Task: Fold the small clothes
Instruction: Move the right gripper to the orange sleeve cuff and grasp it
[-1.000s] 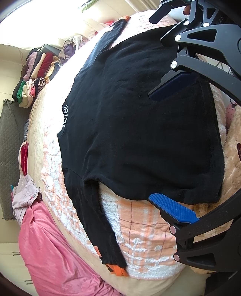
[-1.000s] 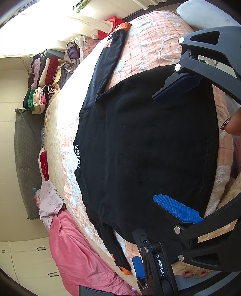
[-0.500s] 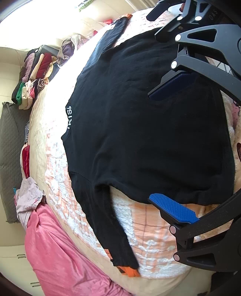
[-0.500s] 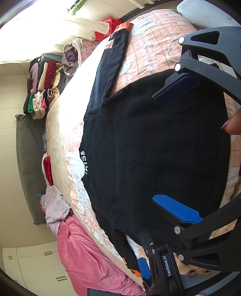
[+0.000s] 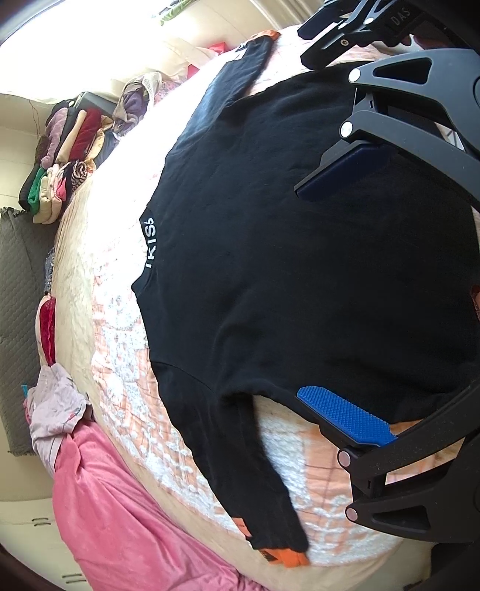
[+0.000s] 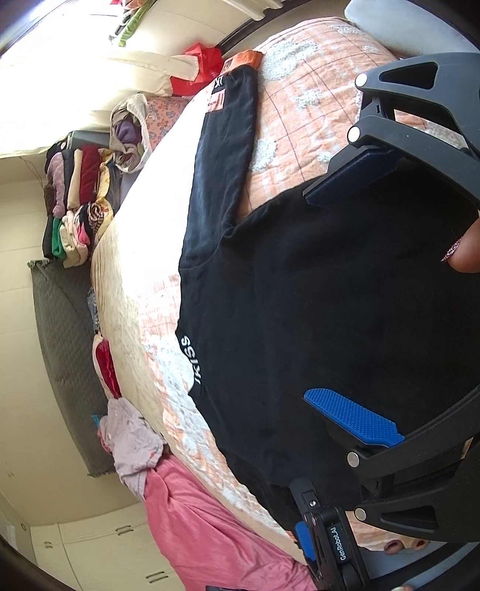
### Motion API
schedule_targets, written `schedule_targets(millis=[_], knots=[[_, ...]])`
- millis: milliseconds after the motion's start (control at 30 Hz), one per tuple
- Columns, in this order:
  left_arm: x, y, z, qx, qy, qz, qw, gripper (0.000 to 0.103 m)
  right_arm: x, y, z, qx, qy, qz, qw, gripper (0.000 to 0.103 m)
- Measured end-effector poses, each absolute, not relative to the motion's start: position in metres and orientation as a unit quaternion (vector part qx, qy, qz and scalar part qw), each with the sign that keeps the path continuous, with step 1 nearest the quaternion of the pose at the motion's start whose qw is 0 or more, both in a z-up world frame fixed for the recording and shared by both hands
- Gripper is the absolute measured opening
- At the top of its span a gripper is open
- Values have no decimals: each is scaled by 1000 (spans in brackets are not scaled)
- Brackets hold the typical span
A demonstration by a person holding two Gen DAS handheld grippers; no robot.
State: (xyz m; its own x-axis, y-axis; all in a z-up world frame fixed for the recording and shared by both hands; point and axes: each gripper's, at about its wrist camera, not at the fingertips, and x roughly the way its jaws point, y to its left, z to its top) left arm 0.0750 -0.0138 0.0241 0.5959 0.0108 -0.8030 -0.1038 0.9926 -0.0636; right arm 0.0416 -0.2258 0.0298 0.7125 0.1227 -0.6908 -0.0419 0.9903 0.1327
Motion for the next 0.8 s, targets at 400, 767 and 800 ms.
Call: schedule_targets(millis=[400, 767, 800], knots=[[123, -16, 33, -59, 454, 34, 888, 95, 80, -267, 29, 90, 376, -4, 922, 99], [173, -4, 37, -81, 457, 38, 885, 95, 117, -320, 24, 132, 377, -72, 914, 99], [176, -4, 38, -82, 458, 39, 885, 95, 119, -325, 23, 134, 378, -79, 913, 99]])
